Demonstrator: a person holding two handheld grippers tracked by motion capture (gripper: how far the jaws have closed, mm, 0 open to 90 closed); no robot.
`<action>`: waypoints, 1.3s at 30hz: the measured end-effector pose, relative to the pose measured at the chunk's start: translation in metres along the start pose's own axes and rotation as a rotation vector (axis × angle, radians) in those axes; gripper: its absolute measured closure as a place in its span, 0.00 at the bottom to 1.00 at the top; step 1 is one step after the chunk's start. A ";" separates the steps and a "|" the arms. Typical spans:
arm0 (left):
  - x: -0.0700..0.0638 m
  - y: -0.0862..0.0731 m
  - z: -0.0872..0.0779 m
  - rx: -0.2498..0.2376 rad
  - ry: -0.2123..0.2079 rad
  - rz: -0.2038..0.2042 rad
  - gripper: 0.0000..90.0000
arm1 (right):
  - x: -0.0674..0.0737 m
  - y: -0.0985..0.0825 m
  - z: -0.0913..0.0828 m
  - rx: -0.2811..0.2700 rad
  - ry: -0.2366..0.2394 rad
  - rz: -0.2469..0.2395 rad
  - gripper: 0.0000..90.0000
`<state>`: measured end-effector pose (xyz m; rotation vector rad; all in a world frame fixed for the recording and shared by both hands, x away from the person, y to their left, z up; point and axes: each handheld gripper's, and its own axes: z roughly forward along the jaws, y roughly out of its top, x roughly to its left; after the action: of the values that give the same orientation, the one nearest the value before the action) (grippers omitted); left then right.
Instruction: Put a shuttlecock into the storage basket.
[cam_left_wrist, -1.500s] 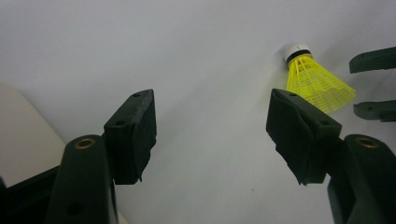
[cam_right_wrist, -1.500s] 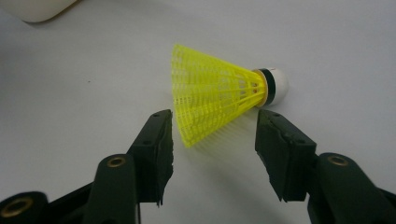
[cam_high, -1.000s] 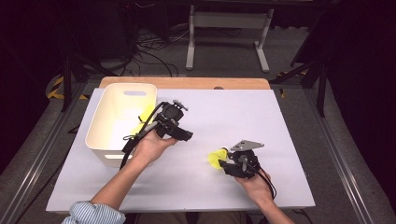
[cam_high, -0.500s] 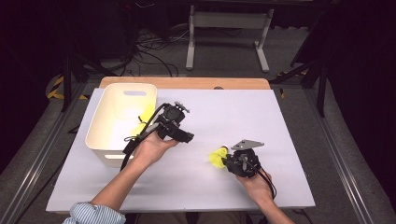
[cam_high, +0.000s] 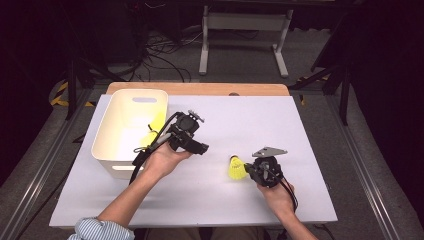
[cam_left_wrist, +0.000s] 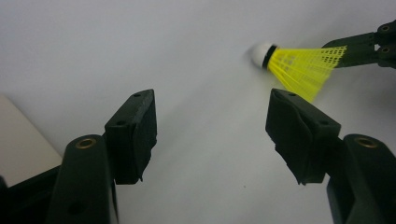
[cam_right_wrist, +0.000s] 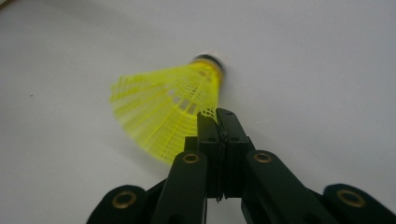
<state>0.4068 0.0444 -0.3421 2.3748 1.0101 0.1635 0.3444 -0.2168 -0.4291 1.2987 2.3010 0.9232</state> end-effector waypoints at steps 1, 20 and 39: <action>0.000 0.000 0.000 -0.001 -0.001 0.001 0.38 | 0.000 0.001 -0.001 -0.002 -0.001 -0.002 0.99; -0.012 -0.003 0.003 -0.003 -0.025 0.023 0.38 | 0.006 0.022 -0.013 -0.038 0.017 -0.041 0.99; -0.023 -0.009 0.015 0.010 -0.052 0.044 0.39 | 0.011 0.031 -0.010 -0.027 0.032 -0.056 0.99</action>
<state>0.3891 0.0269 -0.3570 2.3992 0.9367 0.1121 0.3529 -0.1997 -0.4005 1.2107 2.3279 0.9598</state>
